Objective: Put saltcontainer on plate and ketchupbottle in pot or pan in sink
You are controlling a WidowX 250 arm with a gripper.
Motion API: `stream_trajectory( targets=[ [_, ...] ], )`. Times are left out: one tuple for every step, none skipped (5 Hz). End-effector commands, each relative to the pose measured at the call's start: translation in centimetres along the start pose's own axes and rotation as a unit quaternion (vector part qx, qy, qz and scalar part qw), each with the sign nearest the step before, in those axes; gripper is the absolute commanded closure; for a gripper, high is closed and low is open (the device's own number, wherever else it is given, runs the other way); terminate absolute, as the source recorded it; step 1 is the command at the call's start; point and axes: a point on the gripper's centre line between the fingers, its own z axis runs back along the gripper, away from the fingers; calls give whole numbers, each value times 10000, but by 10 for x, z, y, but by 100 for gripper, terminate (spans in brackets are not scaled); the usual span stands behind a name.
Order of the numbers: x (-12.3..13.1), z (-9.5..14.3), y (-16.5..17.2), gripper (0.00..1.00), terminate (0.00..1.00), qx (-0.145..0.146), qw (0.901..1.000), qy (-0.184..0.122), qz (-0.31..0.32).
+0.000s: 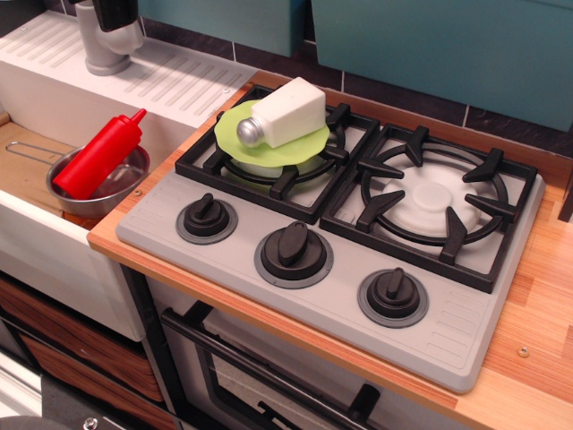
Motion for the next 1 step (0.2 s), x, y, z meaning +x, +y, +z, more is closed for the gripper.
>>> stream_trajectory(
  targets=[
    [10,29,1,0,100,372,9988,-309,-12]
  ],
)
